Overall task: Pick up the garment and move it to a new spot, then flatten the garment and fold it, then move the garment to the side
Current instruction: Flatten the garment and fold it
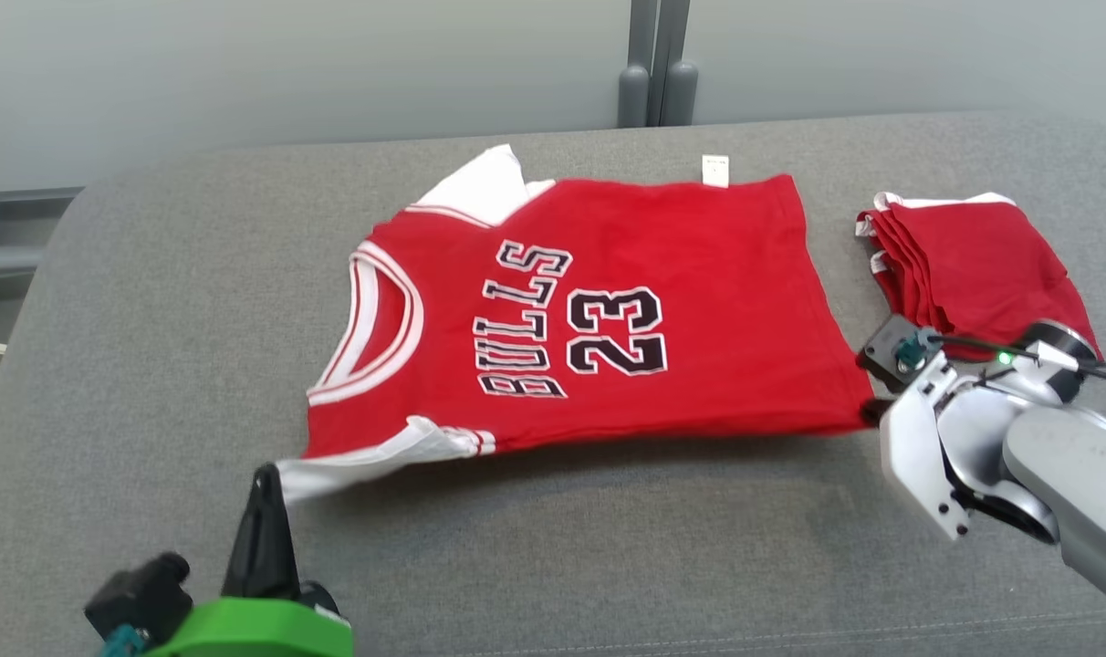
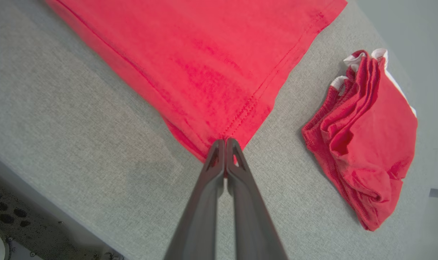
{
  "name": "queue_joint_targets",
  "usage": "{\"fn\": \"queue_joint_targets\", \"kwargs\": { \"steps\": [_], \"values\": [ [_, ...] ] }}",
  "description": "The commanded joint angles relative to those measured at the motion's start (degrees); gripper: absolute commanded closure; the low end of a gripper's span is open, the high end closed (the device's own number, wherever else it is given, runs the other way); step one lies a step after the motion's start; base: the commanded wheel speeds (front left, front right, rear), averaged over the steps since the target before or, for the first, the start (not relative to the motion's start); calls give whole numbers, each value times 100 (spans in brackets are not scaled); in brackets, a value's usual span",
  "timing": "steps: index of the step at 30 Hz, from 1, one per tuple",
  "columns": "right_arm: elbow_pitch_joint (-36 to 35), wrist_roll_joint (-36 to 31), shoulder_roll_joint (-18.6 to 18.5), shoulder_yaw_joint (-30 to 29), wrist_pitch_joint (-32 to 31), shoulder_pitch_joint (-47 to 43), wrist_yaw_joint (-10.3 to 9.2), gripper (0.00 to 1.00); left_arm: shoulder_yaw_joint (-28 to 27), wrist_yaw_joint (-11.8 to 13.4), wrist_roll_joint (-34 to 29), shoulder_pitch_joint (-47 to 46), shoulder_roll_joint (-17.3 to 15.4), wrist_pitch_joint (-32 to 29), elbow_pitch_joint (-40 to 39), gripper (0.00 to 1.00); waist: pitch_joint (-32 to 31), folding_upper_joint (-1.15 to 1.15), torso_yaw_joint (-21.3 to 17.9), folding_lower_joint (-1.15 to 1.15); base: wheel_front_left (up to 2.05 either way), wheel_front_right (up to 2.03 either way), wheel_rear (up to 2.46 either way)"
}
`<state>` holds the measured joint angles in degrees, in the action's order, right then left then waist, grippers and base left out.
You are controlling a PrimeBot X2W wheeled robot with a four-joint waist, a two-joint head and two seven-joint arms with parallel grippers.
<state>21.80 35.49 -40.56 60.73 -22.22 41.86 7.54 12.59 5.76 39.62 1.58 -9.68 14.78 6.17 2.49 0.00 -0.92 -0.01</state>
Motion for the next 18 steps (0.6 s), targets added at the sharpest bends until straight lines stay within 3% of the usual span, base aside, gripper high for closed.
{"fn": "queue_joint_targets", "kwargs": {
  "steps": [1,8,18],
  "values": [
    [-81,49,-63,-73,-93,-227,-11,100,20,28,-14,184,21,38,-8,100,-99,0,16,1,0,0,0],
    [-344,112,-153,-658,-388,-991,-11,100,124,184,-147,674,-31,34,-83,100,-195,0,39,1,0,0,0],
    [-922,-187,15,-1894,-675,-2298,-11,100,254,317,-322,1138,-295,-153,-455,100,-159,0,-35,1,0,0,0]
  ]
}}
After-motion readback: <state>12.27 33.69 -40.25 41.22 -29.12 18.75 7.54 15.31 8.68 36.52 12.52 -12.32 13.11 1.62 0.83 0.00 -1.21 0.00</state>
